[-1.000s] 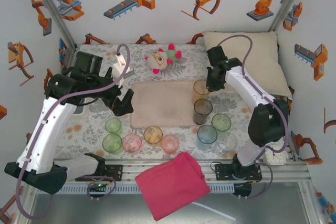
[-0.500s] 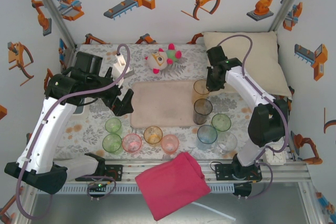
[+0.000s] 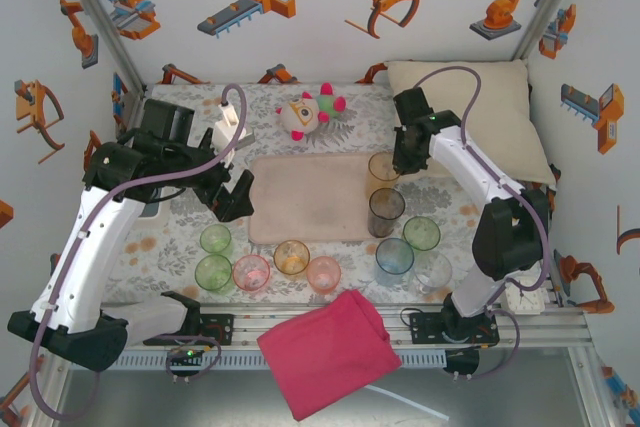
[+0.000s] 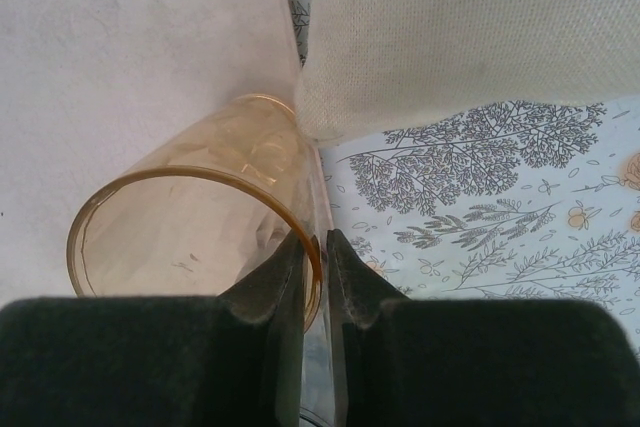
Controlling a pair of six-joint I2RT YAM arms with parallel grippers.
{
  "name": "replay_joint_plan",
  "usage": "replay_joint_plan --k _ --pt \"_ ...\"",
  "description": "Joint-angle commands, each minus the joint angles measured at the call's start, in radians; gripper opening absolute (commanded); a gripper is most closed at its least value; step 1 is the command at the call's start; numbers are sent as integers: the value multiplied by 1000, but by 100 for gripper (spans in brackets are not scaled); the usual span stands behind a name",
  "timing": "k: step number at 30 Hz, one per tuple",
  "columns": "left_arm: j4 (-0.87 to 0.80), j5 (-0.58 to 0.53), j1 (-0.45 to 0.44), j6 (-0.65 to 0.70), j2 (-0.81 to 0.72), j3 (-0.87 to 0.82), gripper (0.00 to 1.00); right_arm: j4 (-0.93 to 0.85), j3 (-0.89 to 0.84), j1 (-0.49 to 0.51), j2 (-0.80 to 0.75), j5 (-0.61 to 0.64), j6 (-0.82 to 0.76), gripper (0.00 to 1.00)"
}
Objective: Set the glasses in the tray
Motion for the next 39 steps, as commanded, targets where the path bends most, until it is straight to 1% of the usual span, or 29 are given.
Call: replay_joint_plan --k 1,14,28,32,37,39 --pt "-5 16 -1 -3 -20 -5 97 0 1 7 -34 4 17 19" --pt "-8 19 -1 -3 -26 -4 97 -8 1 11 -62 9 12 23" --pt "-8 24 0 -5 -28 1 97 -39 59 10 -80 60 -11 24" --pt "-7 25 -1 -6 -28 6 97 -58 90 9 -78 82 -19 32" --pt "-8 27 0 -5 -29 6 97 -66 115 10 -86 100 -22 38" --pt "-8 27 -1 -6 -28 8 97 -66 120 9 -97 105 -23 39"
